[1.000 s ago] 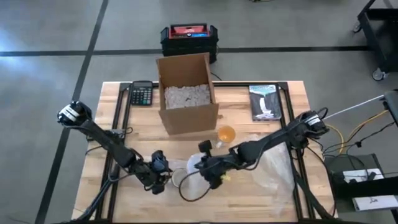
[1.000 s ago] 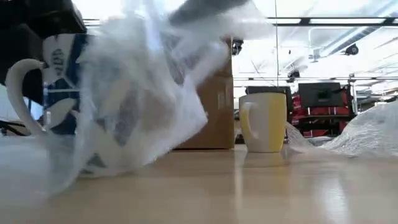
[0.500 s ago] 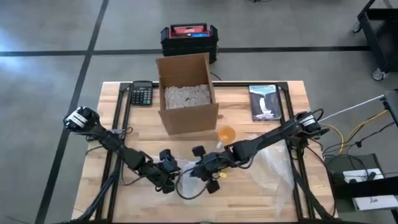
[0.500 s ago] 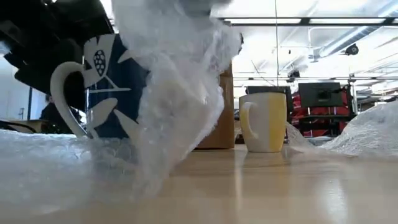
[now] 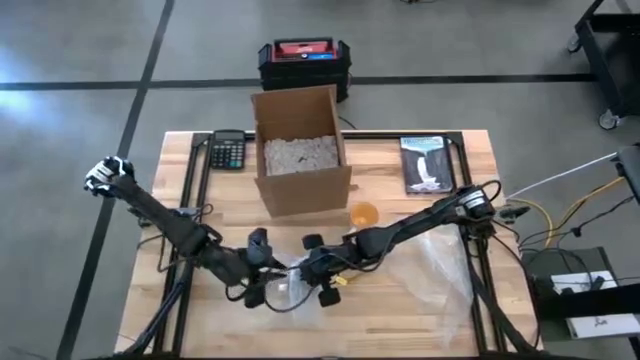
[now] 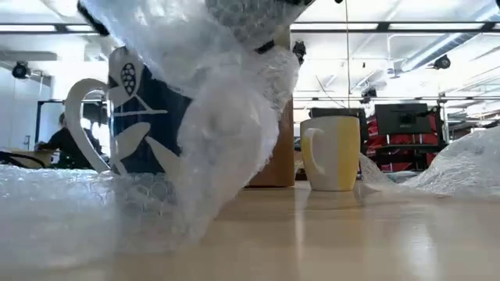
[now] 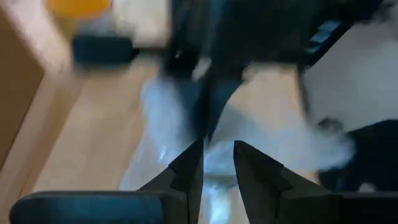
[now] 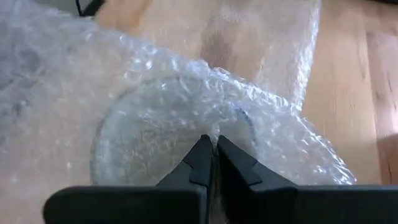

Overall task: Wrap mug
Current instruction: Wrap the blue mug with the transparent bubble wrap

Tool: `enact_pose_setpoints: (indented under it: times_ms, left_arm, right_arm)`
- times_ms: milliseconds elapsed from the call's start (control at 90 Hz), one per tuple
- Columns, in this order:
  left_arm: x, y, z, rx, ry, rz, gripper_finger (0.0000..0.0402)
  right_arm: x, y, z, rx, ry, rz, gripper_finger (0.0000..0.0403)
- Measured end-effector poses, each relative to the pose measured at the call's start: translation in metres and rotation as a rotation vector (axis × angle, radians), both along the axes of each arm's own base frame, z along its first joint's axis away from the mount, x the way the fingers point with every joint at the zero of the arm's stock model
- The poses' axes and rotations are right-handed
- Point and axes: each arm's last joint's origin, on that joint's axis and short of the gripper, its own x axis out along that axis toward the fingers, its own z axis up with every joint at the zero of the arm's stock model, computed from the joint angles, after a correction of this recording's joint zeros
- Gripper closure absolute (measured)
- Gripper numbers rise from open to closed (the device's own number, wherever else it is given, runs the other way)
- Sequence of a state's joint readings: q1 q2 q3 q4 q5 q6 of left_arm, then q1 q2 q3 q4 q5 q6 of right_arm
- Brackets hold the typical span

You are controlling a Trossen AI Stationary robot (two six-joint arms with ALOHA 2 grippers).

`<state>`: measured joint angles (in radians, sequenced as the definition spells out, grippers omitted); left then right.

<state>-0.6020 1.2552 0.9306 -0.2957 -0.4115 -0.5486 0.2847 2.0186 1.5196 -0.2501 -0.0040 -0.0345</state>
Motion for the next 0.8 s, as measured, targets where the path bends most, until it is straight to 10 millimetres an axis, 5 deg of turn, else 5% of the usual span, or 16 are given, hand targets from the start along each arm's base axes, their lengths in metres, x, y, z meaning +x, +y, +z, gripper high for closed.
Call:
enact_pose_setpoints:
  times_ms: [400,800]
  left_arm:
    - [0.042,-0.012,-0.072,0.080,0.112,0.028,0.0326]
    - [0.048,-0.016,-0.082,0.065,0.126,0.030,0.0326]
  right_arm:
    - [0.002,-0.002,0.016,0.008,0.099,-0.051,0.0403]
    - [0.006,0.003,0.073,0.057,0.151,-0.040,0.0403]
